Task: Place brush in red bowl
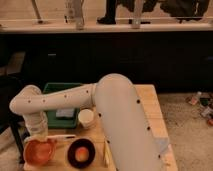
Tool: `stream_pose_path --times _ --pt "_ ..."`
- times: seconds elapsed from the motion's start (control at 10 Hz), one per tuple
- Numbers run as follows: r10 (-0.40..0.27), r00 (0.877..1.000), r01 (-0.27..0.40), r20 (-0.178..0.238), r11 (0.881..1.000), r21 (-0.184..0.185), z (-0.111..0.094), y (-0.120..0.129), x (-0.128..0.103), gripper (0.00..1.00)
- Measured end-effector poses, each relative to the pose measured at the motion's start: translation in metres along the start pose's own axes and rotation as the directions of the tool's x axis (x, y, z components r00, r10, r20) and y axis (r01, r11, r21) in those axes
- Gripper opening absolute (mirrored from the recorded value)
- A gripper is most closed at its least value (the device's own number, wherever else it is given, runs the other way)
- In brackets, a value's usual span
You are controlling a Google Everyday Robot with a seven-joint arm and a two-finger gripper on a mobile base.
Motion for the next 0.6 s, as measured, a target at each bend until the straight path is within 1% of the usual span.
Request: stream_pose_path --times 0.1,0.6 --pt "-0.008 1.0 0.008 -0.016 1.0 -0.013 0.004 0.004 -0.005 0.0" --pt "-0.021 0.998 0.018 -0.057 0.998 -0.054 0.022 0.015 -0.023 0.0"
